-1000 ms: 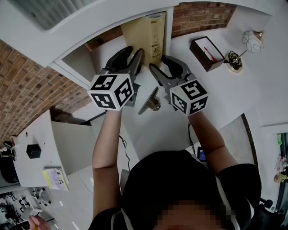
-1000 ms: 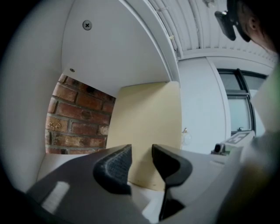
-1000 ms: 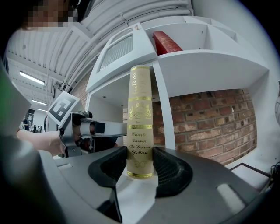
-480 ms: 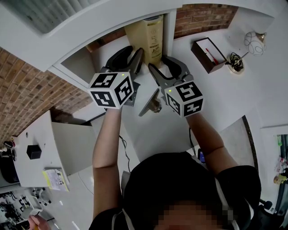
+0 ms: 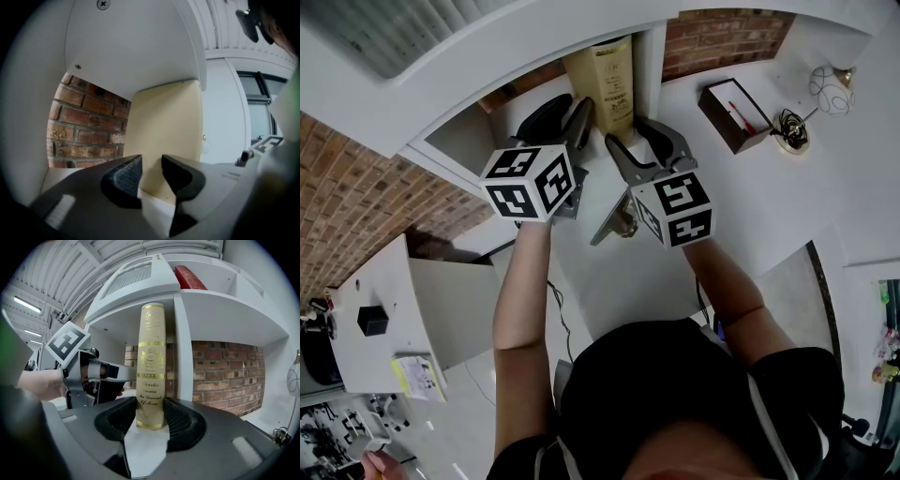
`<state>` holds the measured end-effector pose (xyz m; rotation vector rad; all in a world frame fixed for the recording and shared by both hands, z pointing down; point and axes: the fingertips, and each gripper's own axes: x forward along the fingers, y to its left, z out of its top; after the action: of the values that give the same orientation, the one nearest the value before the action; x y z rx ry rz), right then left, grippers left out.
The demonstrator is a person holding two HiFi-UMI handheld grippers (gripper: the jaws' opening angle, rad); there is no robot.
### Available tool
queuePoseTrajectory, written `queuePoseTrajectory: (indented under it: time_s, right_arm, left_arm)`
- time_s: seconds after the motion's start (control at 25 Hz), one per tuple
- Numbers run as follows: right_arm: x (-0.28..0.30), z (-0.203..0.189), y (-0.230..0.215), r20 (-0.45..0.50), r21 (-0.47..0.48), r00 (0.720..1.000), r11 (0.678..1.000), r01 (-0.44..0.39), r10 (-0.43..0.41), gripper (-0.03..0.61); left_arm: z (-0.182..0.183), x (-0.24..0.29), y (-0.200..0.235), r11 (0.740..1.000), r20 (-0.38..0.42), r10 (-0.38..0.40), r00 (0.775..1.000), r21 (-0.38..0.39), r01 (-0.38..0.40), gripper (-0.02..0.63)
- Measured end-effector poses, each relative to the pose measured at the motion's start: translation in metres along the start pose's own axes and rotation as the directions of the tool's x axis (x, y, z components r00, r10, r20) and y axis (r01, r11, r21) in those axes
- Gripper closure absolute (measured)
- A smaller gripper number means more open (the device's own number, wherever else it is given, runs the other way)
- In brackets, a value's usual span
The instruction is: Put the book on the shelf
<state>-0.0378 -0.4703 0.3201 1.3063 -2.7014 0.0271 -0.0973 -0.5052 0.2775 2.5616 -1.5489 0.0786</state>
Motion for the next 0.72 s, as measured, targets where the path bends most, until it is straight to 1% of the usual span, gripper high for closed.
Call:
queuePoseTrajectory:
  time_s: [0.08,0.24,0.36,0.44,0.52,0.64,0.72]
  right_arm:
    - [0.000,0.000,0.000,-0.001,0.001,1.000,1.000,0.005,-0.005,0.388]
    - [0.002,0.000,0.001,-0.002,0.002,1.000,1.000,0.014,-0.014,0.388]
    - [0.001,0.000,0.000,-0.001,0.005,1.000,1.000,0.022,-0.022,0.387]
    - [-0.001,0.000,0.000,0.002,0.007,1.000,1.000,0.017,-0.017,0.385]
    - [-0.003,0.001,0.001,0.012,0.011,1.000,1.000,0.005,-0.005,0.379]
    - [-0.008,0.006,0.002,0.032,0.015,0.999,1.000,-0.004,0.003,0.373]
    - [-0.011,0.006,0.002,0.034,0.014,0.999,1.000,-0.003,0.003,0.371]
  left_arm:
    - [0.000,0.001,0.001,1.000,0.001,0.004,1.000,0.002,-0.004,0.497]
    - [0.001,0.002,0.002,0.999,0.012,0.012,1.000,0.031,-0.012,0.499]
    - [0.002,0.005,0.002,1.000,0.013,0.010,1.000,0.019,-0.010,0.500]
    - [0.001,0.005,0.001,1.000,0.011,0.008,1.000,0.016,-0.008,0.500]
    - [0.001,0.004,0.000,0.999,0.012,0.006,1.000,0.032,-0.006,0.500]
    - [0.002,0.000,-0.002,0.998,0.024,0.006,1.000,0.061,-0.008,0.483]
    - [0.001,-0.004,-0.003,0.998,0.033,0.007,0.999,0.060,-0.009,0.471]
